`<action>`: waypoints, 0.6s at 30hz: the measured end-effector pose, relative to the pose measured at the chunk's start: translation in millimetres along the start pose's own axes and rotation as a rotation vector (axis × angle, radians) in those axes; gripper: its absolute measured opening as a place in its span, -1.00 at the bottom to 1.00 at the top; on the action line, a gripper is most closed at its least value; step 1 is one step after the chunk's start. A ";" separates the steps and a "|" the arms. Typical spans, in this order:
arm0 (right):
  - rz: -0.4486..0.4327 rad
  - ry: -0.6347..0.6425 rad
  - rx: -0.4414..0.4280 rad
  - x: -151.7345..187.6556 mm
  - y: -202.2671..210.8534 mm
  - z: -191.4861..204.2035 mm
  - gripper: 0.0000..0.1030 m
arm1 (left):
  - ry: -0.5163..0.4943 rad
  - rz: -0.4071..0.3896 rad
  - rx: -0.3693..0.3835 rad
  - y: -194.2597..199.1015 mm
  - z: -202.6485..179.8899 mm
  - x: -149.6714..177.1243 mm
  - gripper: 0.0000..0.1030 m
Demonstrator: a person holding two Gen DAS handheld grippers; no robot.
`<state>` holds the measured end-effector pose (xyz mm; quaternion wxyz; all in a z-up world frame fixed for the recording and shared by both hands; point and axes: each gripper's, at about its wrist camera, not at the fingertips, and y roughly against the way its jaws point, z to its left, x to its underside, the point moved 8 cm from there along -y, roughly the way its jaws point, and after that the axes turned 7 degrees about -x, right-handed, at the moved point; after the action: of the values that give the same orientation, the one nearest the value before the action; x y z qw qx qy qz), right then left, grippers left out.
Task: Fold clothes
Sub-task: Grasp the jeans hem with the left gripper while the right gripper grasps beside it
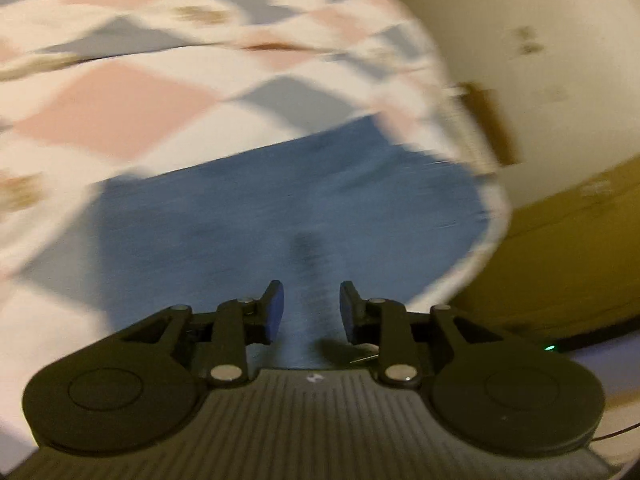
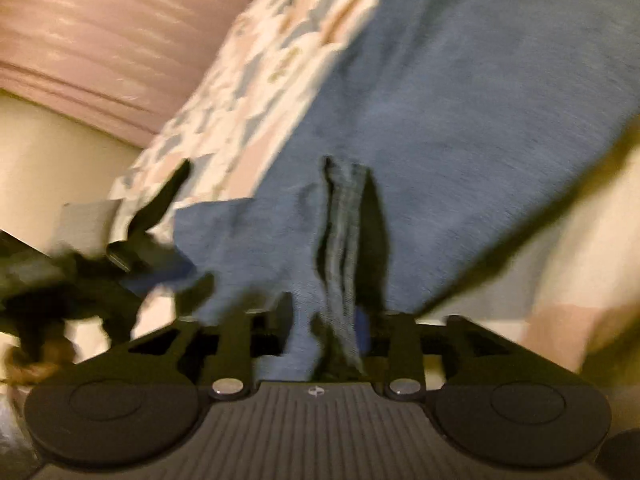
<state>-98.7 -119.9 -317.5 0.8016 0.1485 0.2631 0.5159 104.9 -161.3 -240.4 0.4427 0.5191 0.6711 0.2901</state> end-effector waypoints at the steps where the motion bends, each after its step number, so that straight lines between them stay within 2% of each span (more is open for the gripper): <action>1: 0.020 0.032 0.016 -1.9 -6.8 1.0 -0.18 | 0.019 0.003 -0.028 -0.9 10.3 4.7 -0.55; 4: 0.063 0.119 0.070 -8.0 -27.9 2.3 -0.23 | 0.090 -0.007 -0.022 -4.3 19.9 9.7 -0.55; 5: 0.072 0.137 0.096 -9.9 -35.2 2.0 -0.31 | 0.106 -0.010 -0.018 -6.3 20.2 9.6 -0.55; 6: 0.081 0.159 0.131 -7.9 -38.6 4.0 -0.71 | 0.111 -0.012 -0.016 -7.9 19.4 8.0 -0.55; 7: 0.089 0.181 0.155 -3.1 -36.6 7.8 -0.79 | 0.104 -0.013 -0.018 -9.0 17.4 4.5 -0.55; 9: 0.088 0.236 0.180 -6.1 -27.0 15.9 -0.82 | 0.092 -0.015 -0.017 -10.9 12.0 -3.0 -0.55; 11: 0.042 0.342 0.245 -21.5 2.3 26.0 -0.82 | 0.076 -0.027 0.009 -6.3 3.0 -13.7 -0.55; 14: -0.038 0.406 0.313 -72.7 59.2 23.7 -0.83 | 0.048 -0.044 0.060 -3.6 -12.6 -29.4 -0.47; 16: -0.071 0.452 0.423 -107.6 95.5 7.6 -0.83 | 0.035 -0.025 0.084 -14.4 -22.3 -35.2 -0.43; 18: -0.068 0.427 0.514 -134.1 118.7 -19.8 -0.83 | 0.022 0.016 0.079 -34.0 -32.3 -37.8 -0.44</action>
<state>-243.2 -191.7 -237.3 0.6815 0.2255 0.5513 0.4251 63.7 -205.1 -244.1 0.4119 0.5384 0.6826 0.2728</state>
